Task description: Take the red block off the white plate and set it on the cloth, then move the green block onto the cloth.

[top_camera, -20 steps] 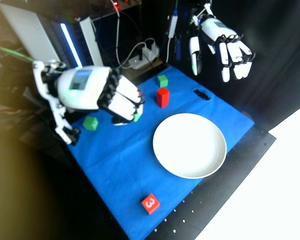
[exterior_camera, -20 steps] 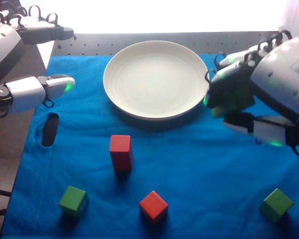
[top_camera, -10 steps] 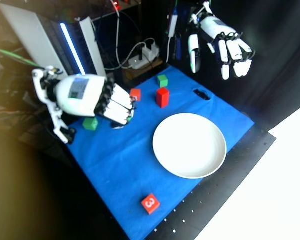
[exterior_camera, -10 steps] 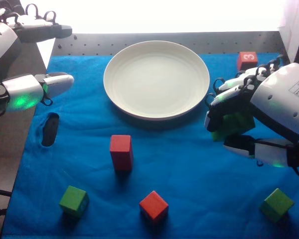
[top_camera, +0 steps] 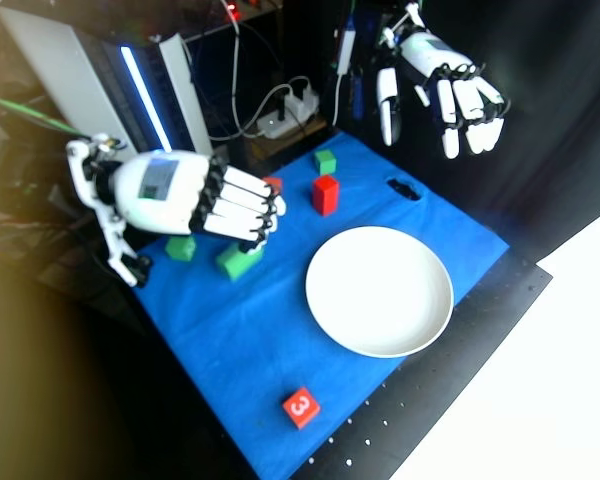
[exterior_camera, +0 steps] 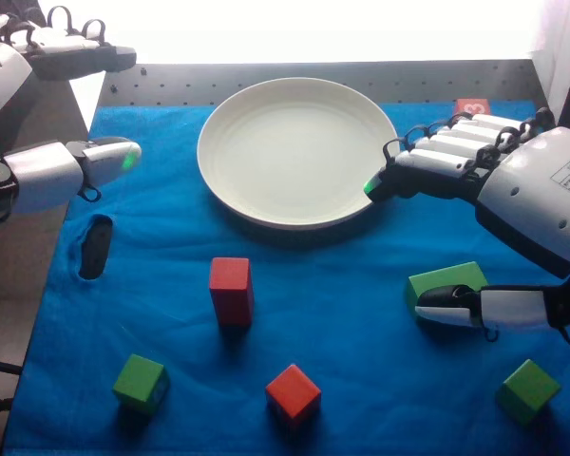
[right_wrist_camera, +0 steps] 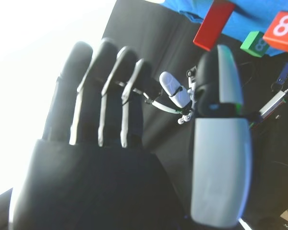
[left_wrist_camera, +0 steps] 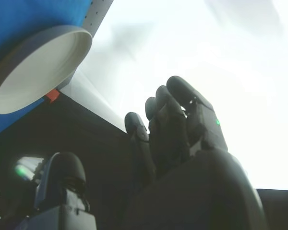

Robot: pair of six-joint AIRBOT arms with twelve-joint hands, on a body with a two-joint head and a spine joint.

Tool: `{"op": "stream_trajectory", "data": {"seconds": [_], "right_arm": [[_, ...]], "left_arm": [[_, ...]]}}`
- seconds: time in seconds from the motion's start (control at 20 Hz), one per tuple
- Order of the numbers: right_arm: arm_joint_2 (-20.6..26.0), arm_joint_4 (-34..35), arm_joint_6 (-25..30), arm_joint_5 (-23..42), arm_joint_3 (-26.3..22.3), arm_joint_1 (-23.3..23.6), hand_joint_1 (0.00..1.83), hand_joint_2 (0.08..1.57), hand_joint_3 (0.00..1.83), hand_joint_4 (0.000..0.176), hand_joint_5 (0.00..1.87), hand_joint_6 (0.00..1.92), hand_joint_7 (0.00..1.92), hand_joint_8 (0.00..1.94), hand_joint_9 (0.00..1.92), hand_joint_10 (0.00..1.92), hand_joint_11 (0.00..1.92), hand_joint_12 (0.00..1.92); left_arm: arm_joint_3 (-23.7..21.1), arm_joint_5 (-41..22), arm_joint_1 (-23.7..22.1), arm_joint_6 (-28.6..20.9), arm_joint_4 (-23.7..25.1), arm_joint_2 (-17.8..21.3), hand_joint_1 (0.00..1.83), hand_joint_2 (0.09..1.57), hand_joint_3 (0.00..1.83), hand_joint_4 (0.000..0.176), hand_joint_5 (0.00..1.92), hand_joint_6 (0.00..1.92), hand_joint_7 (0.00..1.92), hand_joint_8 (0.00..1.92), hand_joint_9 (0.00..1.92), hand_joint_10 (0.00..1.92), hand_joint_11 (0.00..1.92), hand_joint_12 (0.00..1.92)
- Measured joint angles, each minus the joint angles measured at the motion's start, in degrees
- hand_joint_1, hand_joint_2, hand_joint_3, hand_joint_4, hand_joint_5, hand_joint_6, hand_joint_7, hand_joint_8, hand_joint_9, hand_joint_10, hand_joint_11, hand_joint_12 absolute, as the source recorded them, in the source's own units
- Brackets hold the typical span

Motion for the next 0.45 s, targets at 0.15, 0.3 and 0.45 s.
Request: {"op": "stream_trajectory", "data": {"seconds": [0.15, 0.3, 0.45], "right_arm": [[0.44, 0.63, 0.00, -0.11, 0.00, 0.00, 1.09, 0.86, 0.00, 0.000, 0.18, 0.98, 0.24, 1.29, 0.26, 1.63, 0.34, 1.92], [1.25, 2.03, 0.02, -2.40, 0.00, -0.57, 1.08, 0.92, 0.00, 0.000, 0.21, 1.02, 0.26, 1.32, 0.20, 1.55, 0.11, 1.92], [2.80, 3.23, 0.00, -8.02, 0.28, -0.57, 1.12, 0.96, 0.00, 0.000, 0.17, 1.03, 0.24, 1.22, 0.17, 1.45, 0.10, 1.92]], "left_arm": [[-0.68, -0.74, 0.55, -0.02, -0.09, 0.15, 0.59, 1.11, 0.00, 0.084, 0.51, 0.00, 0.35, 0.00, 0.29, 0.00, 0.00, 0.79], [-1.40, -2.10, 1.11, 0.02, -0.07, 0.68, 0.62, 1.12, 0.00, 0.111, 0.47, 0.00, 0.35, 0.00, 0.31, 0.01, 0.00, 0.89], [-2.19, -5.38, 1.14, -0.42, 1.44, 1.68, 0.80, 1.13, 0.00, 0.033, 0.56, 0.02, 0.55, 0.03, 0.52, 0.06, 0.11, 1.09]]}}
